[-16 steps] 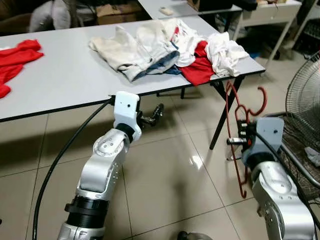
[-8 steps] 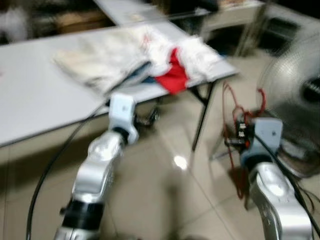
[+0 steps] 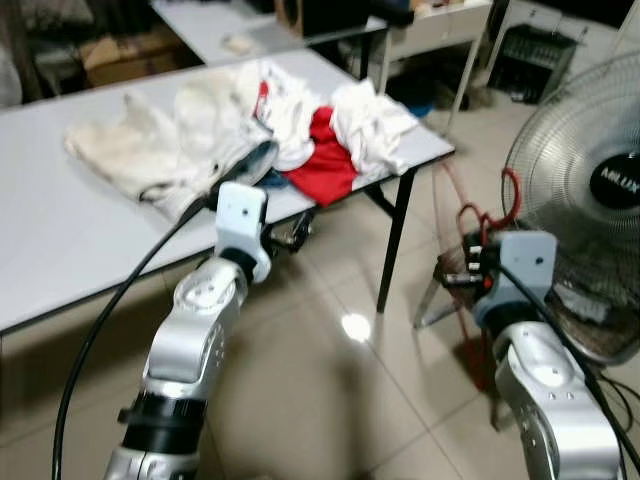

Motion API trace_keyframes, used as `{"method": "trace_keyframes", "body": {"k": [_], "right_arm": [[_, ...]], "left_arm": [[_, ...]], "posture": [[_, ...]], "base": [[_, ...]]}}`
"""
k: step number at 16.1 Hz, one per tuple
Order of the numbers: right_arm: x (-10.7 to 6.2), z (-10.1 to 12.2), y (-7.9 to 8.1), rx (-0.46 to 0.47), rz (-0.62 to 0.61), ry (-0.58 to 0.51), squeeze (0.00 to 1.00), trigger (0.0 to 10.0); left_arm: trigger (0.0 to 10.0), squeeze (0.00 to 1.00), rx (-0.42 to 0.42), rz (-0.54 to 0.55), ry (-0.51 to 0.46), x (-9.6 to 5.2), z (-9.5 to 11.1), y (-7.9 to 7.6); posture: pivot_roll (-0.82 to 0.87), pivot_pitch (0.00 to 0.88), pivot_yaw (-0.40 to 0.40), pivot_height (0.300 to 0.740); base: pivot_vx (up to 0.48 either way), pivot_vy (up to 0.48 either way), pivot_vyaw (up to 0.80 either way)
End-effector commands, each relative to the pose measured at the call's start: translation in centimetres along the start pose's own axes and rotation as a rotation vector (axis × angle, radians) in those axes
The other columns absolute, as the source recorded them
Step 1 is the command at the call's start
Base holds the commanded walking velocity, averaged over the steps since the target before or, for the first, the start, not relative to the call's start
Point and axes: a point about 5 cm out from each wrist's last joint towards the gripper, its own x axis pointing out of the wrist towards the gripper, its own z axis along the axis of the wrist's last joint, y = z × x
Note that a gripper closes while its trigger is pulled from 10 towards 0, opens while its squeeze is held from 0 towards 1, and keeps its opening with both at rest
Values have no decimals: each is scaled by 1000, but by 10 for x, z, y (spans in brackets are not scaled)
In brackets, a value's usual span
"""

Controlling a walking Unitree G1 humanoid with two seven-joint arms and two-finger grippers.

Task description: Hang hanger

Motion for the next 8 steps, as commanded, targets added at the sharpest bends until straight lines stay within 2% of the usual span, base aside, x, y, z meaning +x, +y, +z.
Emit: {"method": "trace_keyframes", "body": {"k": [1,3,8], "right_arm": [[1,1,-8,-4,-40,-9,0,10000],[-3,-6,-7,-18,-26,21,0,10000],[-1,-7,-1,-13,8,24,0,10000]], "left_arm": [[10000,631,5,-40,-13,3,3,-9],[10000,631,17,-43,-3,-1,0,-12],[10000,631,33,-50,13,-8,-4,-14]], "posture": [[-70,21,37,740],[-60,30,26,740],[-42,44,14,740]], "base": [[341,0,0],[339,0,0],[343,0,0]]}}
